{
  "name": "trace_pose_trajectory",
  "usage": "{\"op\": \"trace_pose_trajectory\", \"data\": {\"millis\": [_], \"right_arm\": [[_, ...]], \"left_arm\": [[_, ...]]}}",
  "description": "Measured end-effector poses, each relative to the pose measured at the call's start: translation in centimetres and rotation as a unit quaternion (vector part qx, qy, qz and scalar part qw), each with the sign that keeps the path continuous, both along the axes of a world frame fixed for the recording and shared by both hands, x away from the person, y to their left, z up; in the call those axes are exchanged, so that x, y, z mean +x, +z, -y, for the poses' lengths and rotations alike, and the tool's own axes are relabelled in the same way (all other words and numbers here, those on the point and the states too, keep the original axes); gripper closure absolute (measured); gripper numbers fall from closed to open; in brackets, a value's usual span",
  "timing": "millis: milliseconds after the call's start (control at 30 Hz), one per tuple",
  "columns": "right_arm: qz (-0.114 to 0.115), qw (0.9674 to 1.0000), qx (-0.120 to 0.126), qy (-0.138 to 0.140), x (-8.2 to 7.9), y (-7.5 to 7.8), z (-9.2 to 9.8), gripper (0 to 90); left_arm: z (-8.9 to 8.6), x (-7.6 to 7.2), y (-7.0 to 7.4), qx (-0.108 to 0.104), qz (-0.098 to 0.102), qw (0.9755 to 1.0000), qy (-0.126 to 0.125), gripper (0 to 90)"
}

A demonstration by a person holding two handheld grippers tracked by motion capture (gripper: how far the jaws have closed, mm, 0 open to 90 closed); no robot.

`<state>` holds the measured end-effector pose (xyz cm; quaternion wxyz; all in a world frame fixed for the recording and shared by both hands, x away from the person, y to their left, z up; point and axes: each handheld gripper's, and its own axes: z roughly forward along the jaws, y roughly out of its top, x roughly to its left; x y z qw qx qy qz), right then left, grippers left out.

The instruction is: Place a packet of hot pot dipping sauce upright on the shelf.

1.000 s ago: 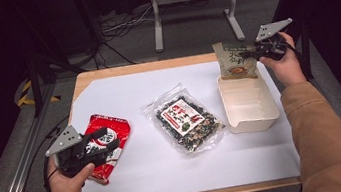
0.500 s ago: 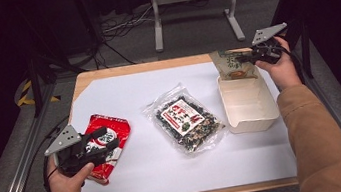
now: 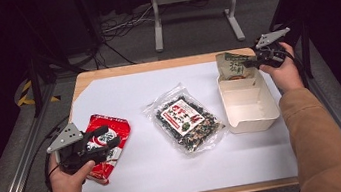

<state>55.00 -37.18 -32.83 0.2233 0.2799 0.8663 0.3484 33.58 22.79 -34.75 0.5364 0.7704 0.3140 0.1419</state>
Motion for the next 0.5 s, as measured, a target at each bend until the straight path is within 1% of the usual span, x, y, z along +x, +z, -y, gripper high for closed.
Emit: {"op": "trace_pose_trajectory", "data": {"millis": [67,133,167,233,267,333,367,400,433,467,500], "right_arm": [[-0.008,0.9999,-0.001,-0.013,-0.1,-0.5,0.5,82.5],[-0.01,0.9998,0.0,-0.016,-0.1,-0.6,0.5,82.1],[-0.011,0.9997,0.001,-0.02,-0.2,-0.8,0.7,81.2],[-0.012,0.9996,0.005,-0.025,-0.3,-0.9,0.7,79.1],[-0.012,0.9995,0.004,-0.028,-0.4,-0.8,0.7,76.9],[-0.007,0.9993,0.003,-0.038,-0.6,-0.7,0.6,67.7],[0.0,0.9992,0.014,-0.038,-0.7,-0.5,0.7,63.0],[0.004,0.999,0.02,-0.04,-0.9,-0.4,0.8,58.6],[0.003,0.9989,0.024,-0.04,-1.0,-0.2,0.8,56.2],[0.002,0.9987,0.026,-0.043,-1.2,-0.1,0.9,53.3],[0.004,0.9986,0.023,-0.048,-1.4,0.0,0.9,50.8]], "left_arm": [[0.0,0.1,0.0,0.0,0.002,1.0,-0.001,40.0],[-0.1,0.1,0.0,0.0,0.0,1.0,-0.001,39.9],[-0.1,0.2,0.0,0.004,0.001,1.0,-0.001,39.9],[-0.2,0.3,-0.1,0.003,-0.001,1.0,0.002,39.3],[-0.2,0.3,-0.1,0.004,-0.002,1.0,0.005,39.0],[-0.2,0.5,-0.1,0.012,0.004,0.9998,0.017,36.1],[-0.2,0.6,-0.1,0.018,0.006,0.9996,0.022,33.9],[-0.2,0.7,-0.1,0.023,0.008,0.9995,0.022,33.1],[-0.1,0.7,-0.1,0.021,0.005,0.9995,0.025,32.7],[-0.2,0.9,0.0,0.022,0.006,0.9995,0.023,32.4],[-0.2,0.9,0.0,0.024,0.008,0.9994,0.022,32.4]]}}
